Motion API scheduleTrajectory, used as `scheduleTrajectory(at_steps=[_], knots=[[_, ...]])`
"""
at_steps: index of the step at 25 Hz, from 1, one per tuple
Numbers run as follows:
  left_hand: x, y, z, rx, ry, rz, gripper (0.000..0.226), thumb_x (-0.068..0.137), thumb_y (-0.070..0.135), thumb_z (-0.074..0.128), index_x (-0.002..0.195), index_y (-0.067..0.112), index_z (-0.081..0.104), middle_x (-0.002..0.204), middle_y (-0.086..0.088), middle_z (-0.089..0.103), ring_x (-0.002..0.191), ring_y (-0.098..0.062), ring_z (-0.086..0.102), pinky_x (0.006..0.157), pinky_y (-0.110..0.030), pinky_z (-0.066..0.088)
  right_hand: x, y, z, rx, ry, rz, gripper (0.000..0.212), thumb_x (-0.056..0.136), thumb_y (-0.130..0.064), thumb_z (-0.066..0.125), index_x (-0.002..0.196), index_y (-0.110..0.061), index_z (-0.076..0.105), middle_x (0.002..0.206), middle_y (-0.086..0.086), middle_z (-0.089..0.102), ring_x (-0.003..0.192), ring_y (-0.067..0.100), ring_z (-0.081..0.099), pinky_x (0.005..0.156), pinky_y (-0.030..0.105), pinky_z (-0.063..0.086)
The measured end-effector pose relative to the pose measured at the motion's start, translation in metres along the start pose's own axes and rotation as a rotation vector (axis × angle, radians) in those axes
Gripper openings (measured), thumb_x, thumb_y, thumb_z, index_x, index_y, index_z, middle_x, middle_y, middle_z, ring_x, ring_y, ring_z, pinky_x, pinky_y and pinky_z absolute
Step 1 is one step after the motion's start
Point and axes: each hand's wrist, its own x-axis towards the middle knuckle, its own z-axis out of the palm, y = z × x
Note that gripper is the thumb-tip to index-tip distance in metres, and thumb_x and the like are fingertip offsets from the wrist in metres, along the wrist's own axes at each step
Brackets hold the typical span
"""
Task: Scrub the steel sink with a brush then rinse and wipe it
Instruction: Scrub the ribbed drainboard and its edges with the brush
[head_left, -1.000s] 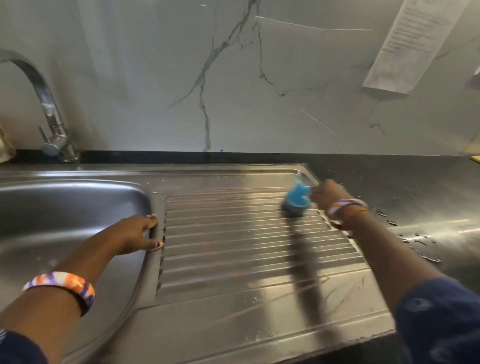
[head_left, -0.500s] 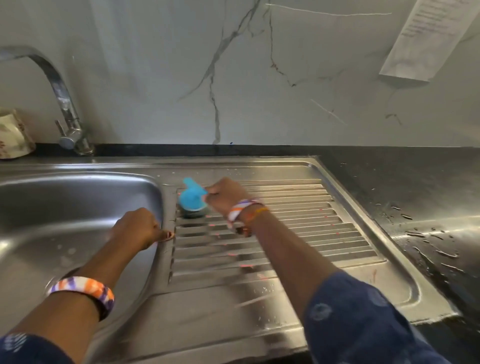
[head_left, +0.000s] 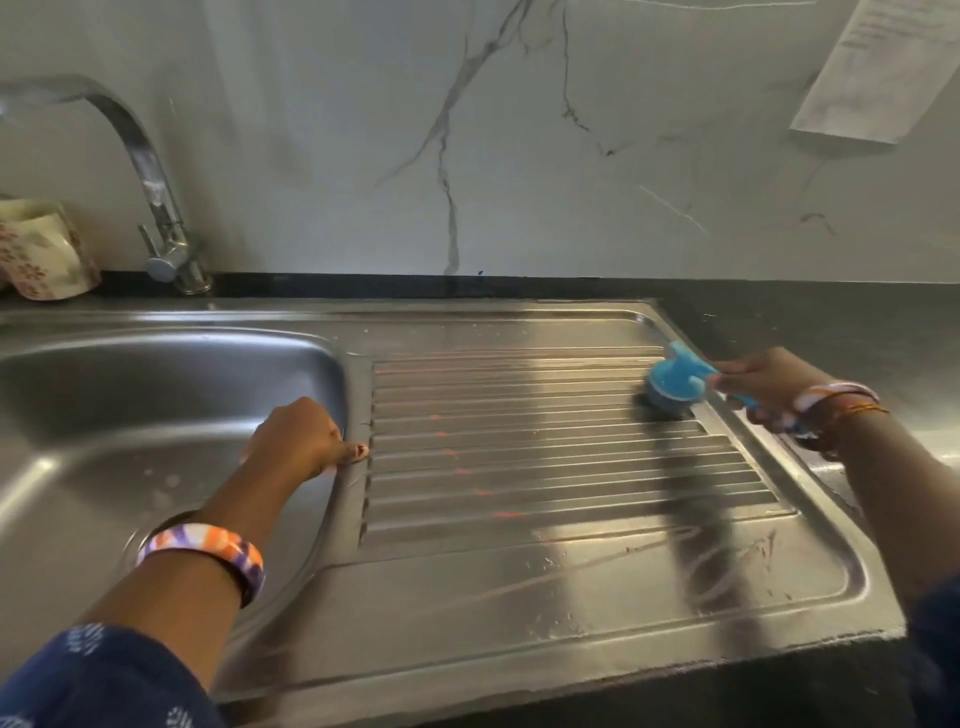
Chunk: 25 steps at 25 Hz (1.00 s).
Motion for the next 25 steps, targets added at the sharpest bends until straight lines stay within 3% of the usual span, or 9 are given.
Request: scheduleTrajectory(at_steps=[4, 6, 9, 10, 12, 15, 18, 20, 25], knots=[[0.0, 0.003, -0.005, 0.007, -0.032, -0.013, 0.044, 0.08, 0.045, 0.068, 0.052, 0.013, 0.056, 0.062, -0.005, 0.055, 0.072, -0.023, 0.056, 0.068, -0.026, 0.038, -0.016, -0.08, 0.089, 0.092, -0.21, -0.31, 0.024, 0.093, -0.015, 0.054, 0.113, -0.004, 0.064, 0.06, 0.002, 0.044, 0.026, 0.001, 0.035, 0.03, 0.01, 0.026], [0.0, 0.003, -0.005, 0.008, -0.04, -0.013, 0.041, 0.081, 0.045, 0.067, 0.058, 0.012, 0.06, 0.071, -0.007, 0.059, 0.077, -0.022, 0.057, 0.069, -0.026, 0.039, -0.029, -0.134, 0.143, 0.005, -0.278, -0.535, 0.029, 0.092, -0.018, 0.056, 0.115, -0.003, 0.066, 0.066, 0.003, 0.054, 0.043, 0.002, 0.047, 0.043, 0.012, 0.033], [-0.002, 0.003, -0.003, -0.03, -0.027, -0.032, 0.04, 0.081, 0.044, 0.068, 0.058, 0.012, 0.062, 0.077, -0.007, 0.065, 0.078, -0.021, 0.061, 0.069, -0.025, 0.041, -0.042, -0.174, 0.171, -0.167, -0.296, -0.676, 0.035, 0.093, -0.021, 0.052, 0.125, -0.011, 0.061, 0.107, 0.011, 0.067, 0.091, 0.021, 0.063, 0.075, 0.021, 0.044], [-0.003, 0.003, -0.002, -0.059, -0.021, -0.038, 0.038, 0.081, 0.043, 0.068, 0.058, 0.012, 0.063, 0.077, -0.007, 0.066, 0.078, -0.021, 0.062, 0.069, -0.026, 0.042, -0.041, -0.169, 0.164, -0.186, -0.303, -0.67, 0.035, 0.093, -0.021, 0.052, 0.125, -0.011, 0.06, 0.104, 0.009, 0.068, 0.084, 0.017, 0.063, 0.073, 0.021, 0.045], [-0.004, 0.001, 0.0, -0.114, -0.016, -0.035, 0.036, 0.082, 0.038, 0.068, 0.062, 0.009, 0.065, 0.076, -0.008, 0.068, 0.075, -0.021, 0.063, 0.069, -0.026, 0.042, -0.033, -0.135, 0.133, -0.113, -0.305, -0.583, 0.03, 0.092, -0.018, 0.054, 0.118, -0.009, 0.065, 0.074, 0.004, 0.06, 0.049, 0.001, 0.051, 0.052, 0.014, 0.038], [-0.004, -0.002, 0.0, -0.13, -0.023, -0.011, 0.038, 0.082, 0.035, 0.069, 0.057, 0.008, 0.062, 0.069, -0.008, 0.066, 0.07, -0.021, 0.062, 0.071, -0.025, 0.042, -0.009, -0.055, 0.065, 0.038, -0.204, -0.276, 0.015, 0.093, -0.014, 0.055, 0.104, -0.012, 0.066, 0.058, 0.001, 0.045, 0.024, 0.001, 0.036, 0.03, 0.01, 0.028], [-0.002, 0.0, -0.002, -0.095, -0.038, 0.001, 0.041, 0.082, 0.036, 0.069, 0.051, 0.012, 0.058, 0.058, -0.002, 0.061, 0.063, -0.017, 0.058, 0.07, -0.024, 0.04, 0.011, 0.016, -0.003, 0.0, -0.044, -0.047, 0.027, 0.092, -0.014, 0.057, 0.117, -0.006, 0.064, 0.062, 0.006, 0.047, 0.039, 0.011, 0.037, 0.028, 0.013, 0.029], [-0.001, 0.001, -0.003, -0.088, -0.048, -0.003, 0.041, 0.082, 0.036, 0.069, 0.051, 0.012, 0.058, 0.055, 0.0, 0.06, 0.062, -0.018, 0.059, 0.07, -0.024, 0.041, 0.012, 0.04, -0.023, 0.026, -0.056, 0.027, 0.033, 0.091, -0.017, 0.057, 0.124, -0.012, 0.061, 0.065, 0.006, 0.05, 0.046, 0.014, 0.037, 0.032, 0.015, 0.031], [0.0, 0.005, -0.01, -0.05, -0.117, -0.032, 0.039, 0.084, 0.039, 0.067, 0.059, 0.01, 0.061, 0.071, -0.007, 0.069, 0.056, -0.013, 0.058, 0.064, -0.022, 0.041, -0.014, -0.018, 0.039, 0.097, -0.264, -0.241, 0.029, 0.093, -0.018, 0.054, 0.122, -0.014, 0.062, 0.062, 0.001, 0.049, 0.039, 0.005, 0.038, 0.034, 0.013, 0.032]])
